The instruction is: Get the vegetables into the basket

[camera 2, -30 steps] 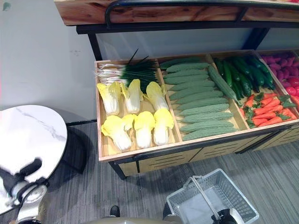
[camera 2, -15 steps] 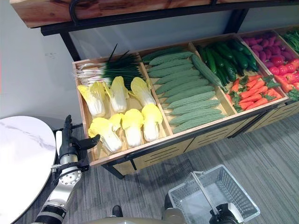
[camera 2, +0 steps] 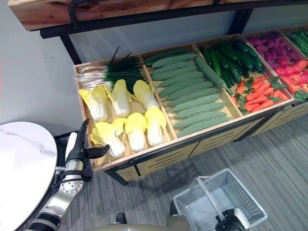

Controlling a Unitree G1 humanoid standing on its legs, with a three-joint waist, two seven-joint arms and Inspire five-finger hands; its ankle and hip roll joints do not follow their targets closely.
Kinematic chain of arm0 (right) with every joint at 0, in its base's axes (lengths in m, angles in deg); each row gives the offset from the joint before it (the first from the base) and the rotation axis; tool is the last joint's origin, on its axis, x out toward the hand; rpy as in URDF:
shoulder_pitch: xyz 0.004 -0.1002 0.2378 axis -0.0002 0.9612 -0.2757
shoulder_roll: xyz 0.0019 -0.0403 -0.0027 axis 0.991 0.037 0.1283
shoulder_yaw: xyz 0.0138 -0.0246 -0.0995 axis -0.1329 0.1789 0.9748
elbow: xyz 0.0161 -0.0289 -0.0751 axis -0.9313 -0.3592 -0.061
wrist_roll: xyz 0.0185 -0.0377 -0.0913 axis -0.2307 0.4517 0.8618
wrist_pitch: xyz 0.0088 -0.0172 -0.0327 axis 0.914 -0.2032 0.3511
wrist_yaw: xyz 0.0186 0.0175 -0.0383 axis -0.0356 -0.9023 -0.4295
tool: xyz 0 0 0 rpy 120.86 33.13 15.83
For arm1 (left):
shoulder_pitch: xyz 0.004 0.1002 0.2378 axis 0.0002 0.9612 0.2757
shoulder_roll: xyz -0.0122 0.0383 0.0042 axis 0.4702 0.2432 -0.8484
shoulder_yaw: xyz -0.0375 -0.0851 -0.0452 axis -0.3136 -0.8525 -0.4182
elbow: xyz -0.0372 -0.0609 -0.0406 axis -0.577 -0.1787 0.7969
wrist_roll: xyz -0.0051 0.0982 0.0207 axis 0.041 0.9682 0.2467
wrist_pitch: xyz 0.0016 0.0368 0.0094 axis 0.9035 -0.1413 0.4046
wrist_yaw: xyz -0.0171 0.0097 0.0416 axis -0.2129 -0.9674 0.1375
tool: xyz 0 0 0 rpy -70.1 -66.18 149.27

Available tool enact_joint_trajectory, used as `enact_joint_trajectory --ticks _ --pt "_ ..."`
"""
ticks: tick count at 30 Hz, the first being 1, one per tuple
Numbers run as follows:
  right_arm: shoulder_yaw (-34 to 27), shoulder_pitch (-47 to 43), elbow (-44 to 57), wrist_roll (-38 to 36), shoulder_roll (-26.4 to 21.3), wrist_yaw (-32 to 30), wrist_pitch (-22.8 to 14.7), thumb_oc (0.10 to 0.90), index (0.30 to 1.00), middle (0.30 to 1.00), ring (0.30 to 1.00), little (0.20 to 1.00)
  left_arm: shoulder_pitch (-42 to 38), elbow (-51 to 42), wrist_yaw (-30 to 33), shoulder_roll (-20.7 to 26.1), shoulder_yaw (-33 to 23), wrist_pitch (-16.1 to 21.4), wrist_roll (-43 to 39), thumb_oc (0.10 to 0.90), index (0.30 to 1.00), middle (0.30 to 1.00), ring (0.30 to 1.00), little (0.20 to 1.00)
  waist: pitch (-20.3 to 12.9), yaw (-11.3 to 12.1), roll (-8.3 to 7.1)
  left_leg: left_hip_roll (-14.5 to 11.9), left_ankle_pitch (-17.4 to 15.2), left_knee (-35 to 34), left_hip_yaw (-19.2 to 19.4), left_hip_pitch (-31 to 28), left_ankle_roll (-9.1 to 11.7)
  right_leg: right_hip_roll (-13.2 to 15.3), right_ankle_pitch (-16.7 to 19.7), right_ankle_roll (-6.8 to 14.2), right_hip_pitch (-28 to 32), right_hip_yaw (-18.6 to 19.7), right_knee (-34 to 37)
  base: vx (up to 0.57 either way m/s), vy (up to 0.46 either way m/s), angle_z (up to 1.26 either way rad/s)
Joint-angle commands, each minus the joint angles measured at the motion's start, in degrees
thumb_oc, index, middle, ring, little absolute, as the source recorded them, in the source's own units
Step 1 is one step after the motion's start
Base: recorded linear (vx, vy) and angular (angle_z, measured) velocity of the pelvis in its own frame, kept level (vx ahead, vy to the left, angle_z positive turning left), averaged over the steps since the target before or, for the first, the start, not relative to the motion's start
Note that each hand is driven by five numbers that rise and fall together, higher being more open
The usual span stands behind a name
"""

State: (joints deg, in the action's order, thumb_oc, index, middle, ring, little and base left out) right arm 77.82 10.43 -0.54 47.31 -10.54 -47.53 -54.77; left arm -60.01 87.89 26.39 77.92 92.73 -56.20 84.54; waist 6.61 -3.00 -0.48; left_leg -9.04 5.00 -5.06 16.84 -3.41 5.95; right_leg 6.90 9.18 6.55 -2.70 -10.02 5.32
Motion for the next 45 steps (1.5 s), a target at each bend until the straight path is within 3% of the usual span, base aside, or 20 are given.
enact_joint_trajectory --ticks 1,16,30,41,44,45 --pt "1.63 -2.22 -0.73 -0.51 -0.89 -2.09 -1.39 0.4 0.3 0.3 0.3 0.3 -3.43 -5.09 1.26 1.61 -2.48 5.22 0.87 0.9 1.0 1.0 1.0 1.0 -1.76 -0.06 -3.57 -0.99 -2.74 0.06 -3.84 -0.16 1.38 4.34 -2.0 4.91 1.45 0.8 -0.32 0.0 0.0 0.0" --pt "2.85 -2.46 -0.88 0.24 -0.71 -2.13 0.39 0.4 0.3 0.3 0.3 0.3 -6.83 -1.36 -0.51 -4.6 -1.1 3.3 -10.08 0.9 1.0 1.0 1.0 1.0 -1.7 -0.96 -3.75 -1.16 -2.75 0.06 -3.62 -0.58 1.24 3.94 -2.12 4.58 1.52 1.24 -0.32 0.0 0.0 0.0" --pt "4.06 -3.32 -0.45 -0.39 0.06 -2.48 0.04 0.4 0.3 0.3 0.3 0.3 -9.56 0.55 -2.12 -2.52 4.86 0.99 0.69 0.9 1.0 1.0 1.0 1.0 -1.57 -1.53 -3.9 -1.43 -3.03 0.06 -3.01 -0.83 1.28 3.39 -2.38 4.44 1.27 2.09 -0.32 0.0 -0.003 -0.01" --pt "3.98 -3.11 -1.23 -0.27 0.35 -2.37 1.45 0.4 0.3 0.3 0.3 0.3 -6.73 10.38 -1.73 -7.09 2.63 -5.13 -1.04 0.9 1.0 1.0 1.0 1.0 -1.74 -1.52 -3.76 -1.48 -2.98 0.06 -2.91 -1.1 1.11 3.25 -2.26 4.34 1.42 2.15 -0.32 0.0 0.0 0.0" --pt "4.27 -3.3 -1.1 -0.01 0.31 -2.13 1.88 0.4 0.3 0.3 0.3 0.3 -6.67 13.39 -2.88 -7.63 3.37 -5.82 -0.58 0.4 0.3 0.3 0.3 0.3 -1.77 -1.61 -3.74 -1.42 -3.05 0.06 -2.73 -1.13 1.06 3.19 -2.16 4.31 1.33 2.37 -0.32 0.0 0.002 -0.02" --pt "4.35 -3.25 -1.17 0.03 0.28 -1.91 1.94 0.4 0.3 0.3 0.3 0.3 -6.61 14.14 -3.13 -7.75 3.43 -5.83 -0.47 0.4 0.3 0.3 0.3 0.3 -1.78 -1.65 -3.75 -1.39 -3.07 0.06 -2.68 -1.16 1.06 3.19 -2.15 4.32 1.3 2.42 -0.32 -0.02 0.008 -0.06"
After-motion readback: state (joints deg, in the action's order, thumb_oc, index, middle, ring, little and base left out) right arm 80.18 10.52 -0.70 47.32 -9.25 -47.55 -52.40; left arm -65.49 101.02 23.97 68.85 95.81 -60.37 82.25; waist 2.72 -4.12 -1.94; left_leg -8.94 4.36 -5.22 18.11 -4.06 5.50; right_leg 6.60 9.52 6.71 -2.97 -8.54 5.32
